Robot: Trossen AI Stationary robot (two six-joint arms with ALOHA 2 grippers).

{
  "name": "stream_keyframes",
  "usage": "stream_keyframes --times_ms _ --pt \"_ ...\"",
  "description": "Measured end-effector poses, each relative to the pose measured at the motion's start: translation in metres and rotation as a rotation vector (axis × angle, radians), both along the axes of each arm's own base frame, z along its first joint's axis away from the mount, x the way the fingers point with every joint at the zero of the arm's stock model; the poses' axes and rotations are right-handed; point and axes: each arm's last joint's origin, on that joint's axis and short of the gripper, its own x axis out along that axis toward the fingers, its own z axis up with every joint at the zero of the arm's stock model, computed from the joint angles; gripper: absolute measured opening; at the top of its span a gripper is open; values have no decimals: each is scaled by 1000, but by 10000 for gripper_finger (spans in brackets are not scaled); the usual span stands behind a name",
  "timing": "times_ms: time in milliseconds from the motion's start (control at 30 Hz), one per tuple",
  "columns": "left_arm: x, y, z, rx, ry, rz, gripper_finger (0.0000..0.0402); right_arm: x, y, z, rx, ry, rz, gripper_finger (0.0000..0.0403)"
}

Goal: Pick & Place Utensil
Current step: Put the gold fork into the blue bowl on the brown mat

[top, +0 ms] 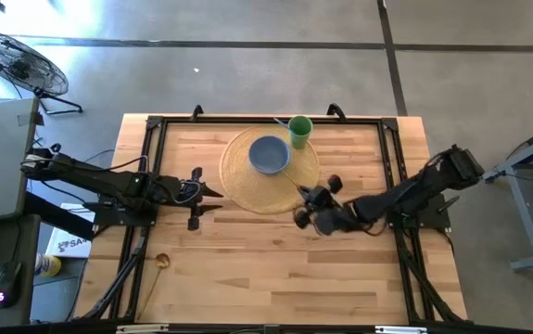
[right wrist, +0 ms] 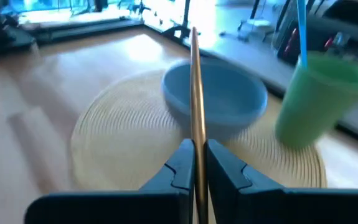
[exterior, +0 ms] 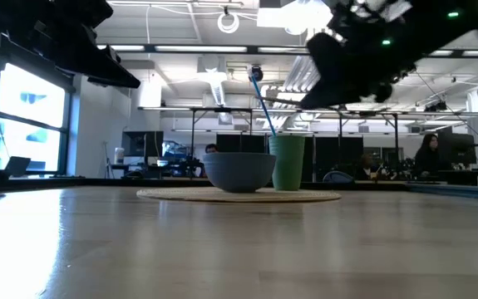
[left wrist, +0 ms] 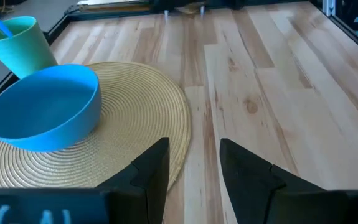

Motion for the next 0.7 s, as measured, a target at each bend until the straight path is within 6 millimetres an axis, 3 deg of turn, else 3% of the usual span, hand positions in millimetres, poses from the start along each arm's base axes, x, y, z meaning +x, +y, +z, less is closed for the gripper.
stream_keyframes --times_ms 200,400,533,700 --pt "1 1 3 -24 -42 40 138 36 -42 1 -83 -83 -41 21" --pt "2 6 5 -66 -68 149 138 67 -76 -12 -100 -142 70 21" --pt "4 18 8 -142 -122 243 138 83 -83 -19 -136 -104 92 24" --pt "11 37 4 -353 -264 336 138 95 -75 -19 -205 -70 96 18"
